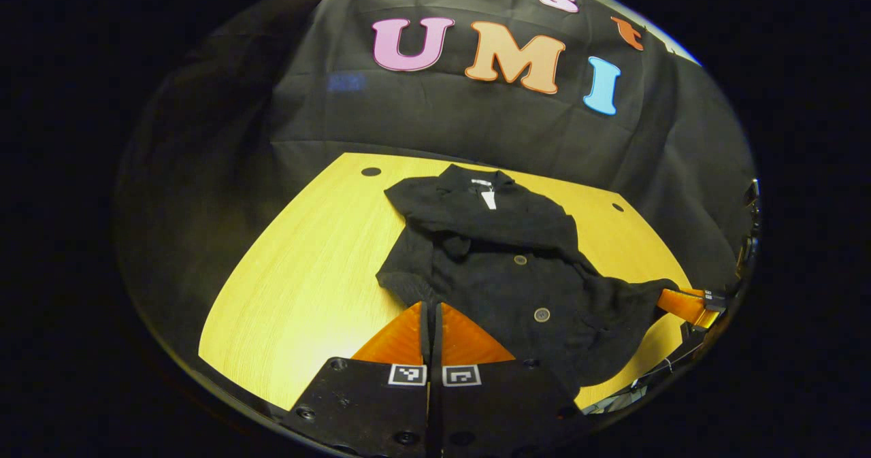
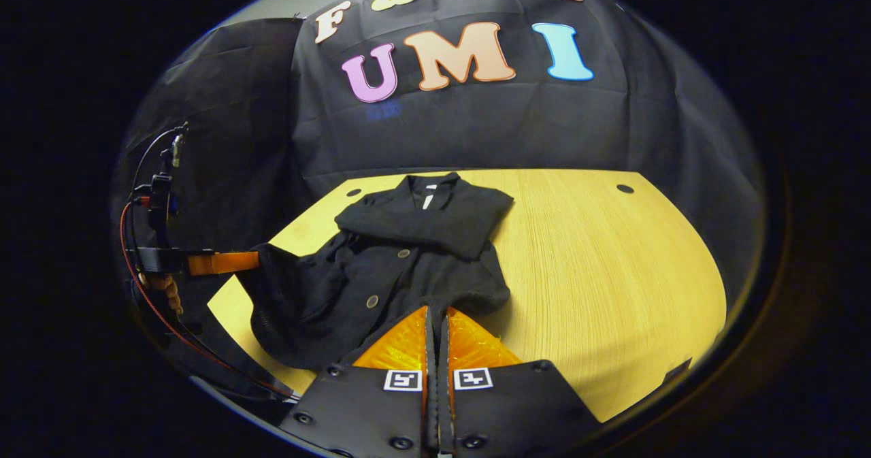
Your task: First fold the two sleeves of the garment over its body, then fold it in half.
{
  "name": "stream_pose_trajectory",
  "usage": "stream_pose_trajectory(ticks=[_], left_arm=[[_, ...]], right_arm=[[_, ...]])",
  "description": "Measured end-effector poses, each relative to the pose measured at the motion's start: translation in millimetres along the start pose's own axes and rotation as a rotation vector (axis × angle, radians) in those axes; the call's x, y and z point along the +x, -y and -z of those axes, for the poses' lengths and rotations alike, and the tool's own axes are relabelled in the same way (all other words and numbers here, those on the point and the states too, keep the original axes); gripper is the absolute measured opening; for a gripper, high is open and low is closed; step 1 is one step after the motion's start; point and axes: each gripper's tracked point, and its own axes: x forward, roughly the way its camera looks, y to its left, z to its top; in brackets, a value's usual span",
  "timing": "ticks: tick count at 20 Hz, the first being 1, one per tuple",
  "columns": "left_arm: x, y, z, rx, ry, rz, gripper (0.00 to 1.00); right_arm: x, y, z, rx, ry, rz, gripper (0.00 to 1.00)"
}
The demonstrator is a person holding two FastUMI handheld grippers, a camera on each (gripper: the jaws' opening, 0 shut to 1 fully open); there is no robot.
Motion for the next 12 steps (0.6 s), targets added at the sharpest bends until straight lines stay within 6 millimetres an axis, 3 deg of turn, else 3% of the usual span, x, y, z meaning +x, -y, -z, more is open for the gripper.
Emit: stream_pose_trajectory(ticks=[7,12], left_arm=[[30.3,-12.2,-57.4,0.055,0.042,0.016,0.0],[64.8,-21.1,-92.8,0.068,0.06,0.026,0.0]], right_arm=[[29.1,2.1,-73.0,0.006,0.088,0.005,0.03],[58.9,8.1,-128.4,0.023,0.146,0.026,0.03]])
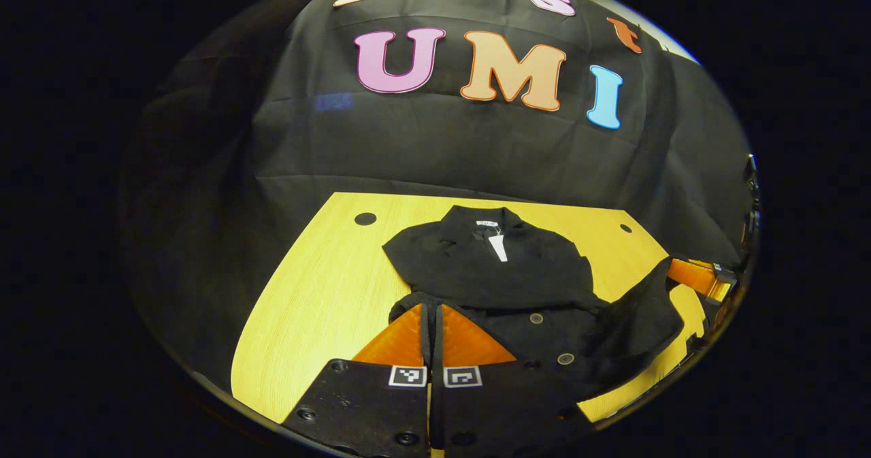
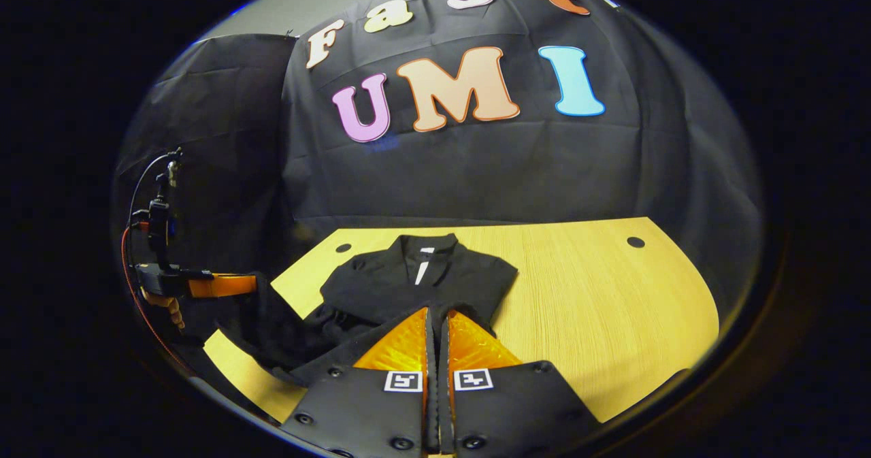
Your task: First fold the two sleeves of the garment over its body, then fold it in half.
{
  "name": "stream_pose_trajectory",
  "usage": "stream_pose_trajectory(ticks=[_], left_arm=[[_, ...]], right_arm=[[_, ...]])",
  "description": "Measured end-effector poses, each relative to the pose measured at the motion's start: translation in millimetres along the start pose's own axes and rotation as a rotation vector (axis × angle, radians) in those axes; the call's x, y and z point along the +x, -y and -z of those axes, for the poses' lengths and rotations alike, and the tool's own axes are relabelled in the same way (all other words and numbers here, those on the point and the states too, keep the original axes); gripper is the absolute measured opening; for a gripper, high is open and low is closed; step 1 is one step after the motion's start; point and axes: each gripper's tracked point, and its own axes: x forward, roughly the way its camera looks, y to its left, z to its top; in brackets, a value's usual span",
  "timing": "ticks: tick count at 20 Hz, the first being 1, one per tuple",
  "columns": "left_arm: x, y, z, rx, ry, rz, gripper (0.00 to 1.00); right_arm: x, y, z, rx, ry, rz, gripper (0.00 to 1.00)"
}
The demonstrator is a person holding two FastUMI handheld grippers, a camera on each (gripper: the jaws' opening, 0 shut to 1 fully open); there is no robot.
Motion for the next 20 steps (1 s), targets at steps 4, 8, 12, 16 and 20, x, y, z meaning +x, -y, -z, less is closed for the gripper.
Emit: stream_pose_trajectory(ticks=[4,8,12,16,20], left_arm=[[30.8,-6.9,-26.0,0.003,0.016,0.016,0.0],[62.4,-12.2,-42.8,0.029,0.027,0.028,0.0],[93.5,-19.9,-56.9,0.059,0.048,0.038,0.0],[123.5,-28.7,-58.5,0.091,0.043,0.033,0.0],[152.2,-38.1,-59.7,0.098,0.042,0.02,0.0]], right_arm=[[25.5,6.5,-30.7,0.001,0.031,0.027,0.03],[53.2,11.8,-51.3,0.006,0.043,0.049,0.06],[80.7,14.2,-65.2,0.012,0.044,0.072,0.02],[111.8,22.9,-72.4,0.029,0.031,0.113,0.02],[138.9,38.6,-78.6,0.054,0.023,0.169,0.03]])
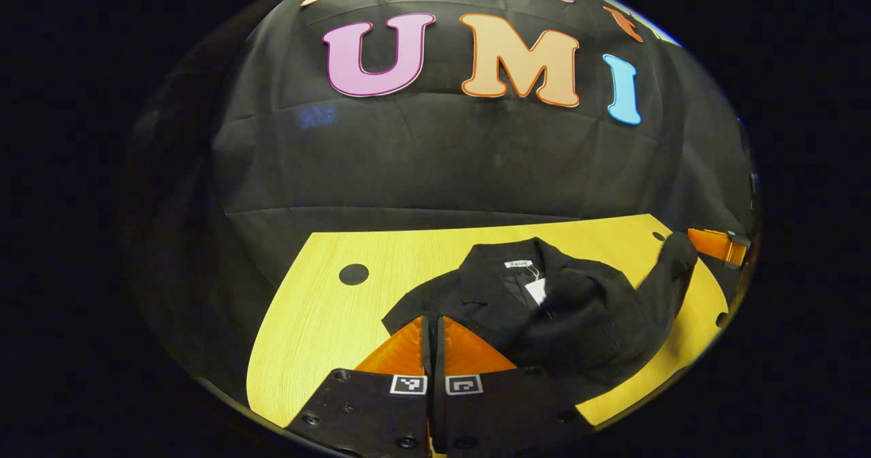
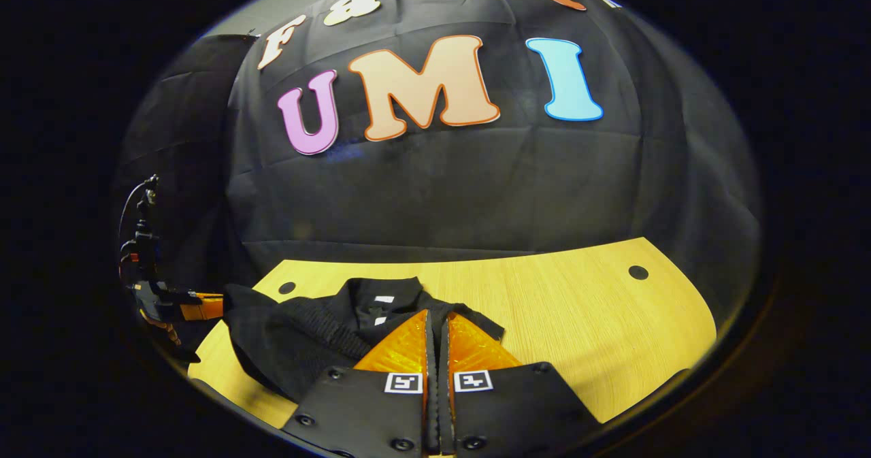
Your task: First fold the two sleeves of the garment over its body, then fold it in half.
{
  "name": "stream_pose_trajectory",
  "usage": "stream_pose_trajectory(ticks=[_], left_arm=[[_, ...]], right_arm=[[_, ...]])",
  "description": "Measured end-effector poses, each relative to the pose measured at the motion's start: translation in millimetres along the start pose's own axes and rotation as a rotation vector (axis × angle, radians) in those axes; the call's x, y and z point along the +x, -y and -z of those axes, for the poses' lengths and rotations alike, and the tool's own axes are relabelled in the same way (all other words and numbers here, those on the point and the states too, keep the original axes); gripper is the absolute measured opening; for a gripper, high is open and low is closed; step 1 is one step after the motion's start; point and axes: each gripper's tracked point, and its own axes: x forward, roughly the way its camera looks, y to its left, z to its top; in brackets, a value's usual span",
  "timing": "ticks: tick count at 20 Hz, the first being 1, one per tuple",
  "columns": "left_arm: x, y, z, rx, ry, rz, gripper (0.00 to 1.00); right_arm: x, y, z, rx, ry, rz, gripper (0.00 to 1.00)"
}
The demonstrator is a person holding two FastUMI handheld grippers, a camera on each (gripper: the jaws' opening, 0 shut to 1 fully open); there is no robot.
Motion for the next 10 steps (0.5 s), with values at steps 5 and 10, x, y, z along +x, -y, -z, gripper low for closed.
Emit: stream_pose_trajectory(ticks=[5,10], left_arm=[[15.3,-31.2,-39.2,-0.034,0.15,-0.116,0.33],[-23.2,-18.6,-80.1,-0.022,0.29,-0.114,0.93]], right_arm=[[18.8,12.4,2.0,0.013,-0.03,0.088,0.5],[-24.4,5.4,-22.1,-0.07,0.094,0.143,0.93]])
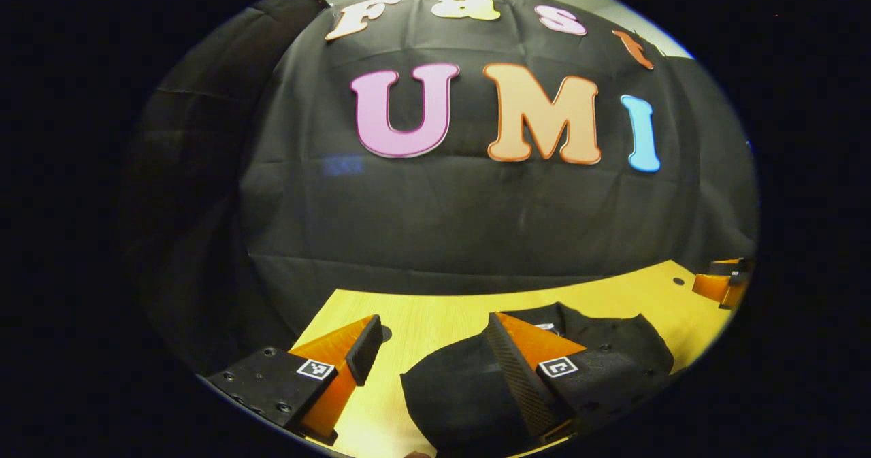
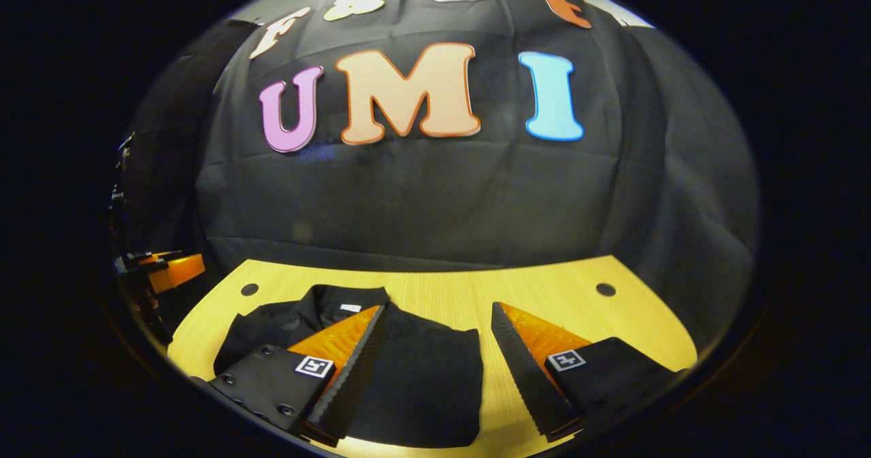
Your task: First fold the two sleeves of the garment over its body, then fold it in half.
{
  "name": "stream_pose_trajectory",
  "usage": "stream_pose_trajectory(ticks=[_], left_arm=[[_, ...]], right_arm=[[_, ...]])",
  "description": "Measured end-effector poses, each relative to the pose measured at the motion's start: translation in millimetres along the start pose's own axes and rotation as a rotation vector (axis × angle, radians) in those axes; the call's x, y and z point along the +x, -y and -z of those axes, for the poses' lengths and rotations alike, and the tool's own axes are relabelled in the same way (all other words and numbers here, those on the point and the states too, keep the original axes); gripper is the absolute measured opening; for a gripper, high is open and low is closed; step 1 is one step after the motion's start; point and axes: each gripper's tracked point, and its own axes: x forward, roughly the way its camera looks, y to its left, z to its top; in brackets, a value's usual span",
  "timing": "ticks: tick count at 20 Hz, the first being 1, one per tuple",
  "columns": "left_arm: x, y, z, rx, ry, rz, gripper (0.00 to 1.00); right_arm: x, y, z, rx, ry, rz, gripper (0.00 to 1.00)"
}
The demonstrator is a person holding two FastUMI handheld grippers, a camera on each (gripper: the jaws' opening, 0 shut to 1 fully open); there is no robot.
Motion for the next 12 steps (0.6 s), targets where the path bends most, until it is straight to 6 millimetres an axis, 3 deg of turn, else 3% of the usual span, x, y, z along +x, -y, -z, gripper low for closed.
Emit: stream_pose_trajectory(ticks=[1,6,12], left_arm=[[-9.9,2.2,-9.4,-0.003,0.021,-0.004,0.93],[-87.2,11.8,-57.3,-0.002,0.156,-0.026,0.93],[-184.1,37.6,-77.7,-0.008,0.249,-0.036,0.93]], right_arm=[[-13.4,-3.0,-6.9,0.0,0.031,-0.011,0.98],[-89.6,-10.2,-23.5,0.018,0.168,-0.066,0.98],[-186.5,7.4,-18.5,0.018,0.283,-0.096,0.94]])
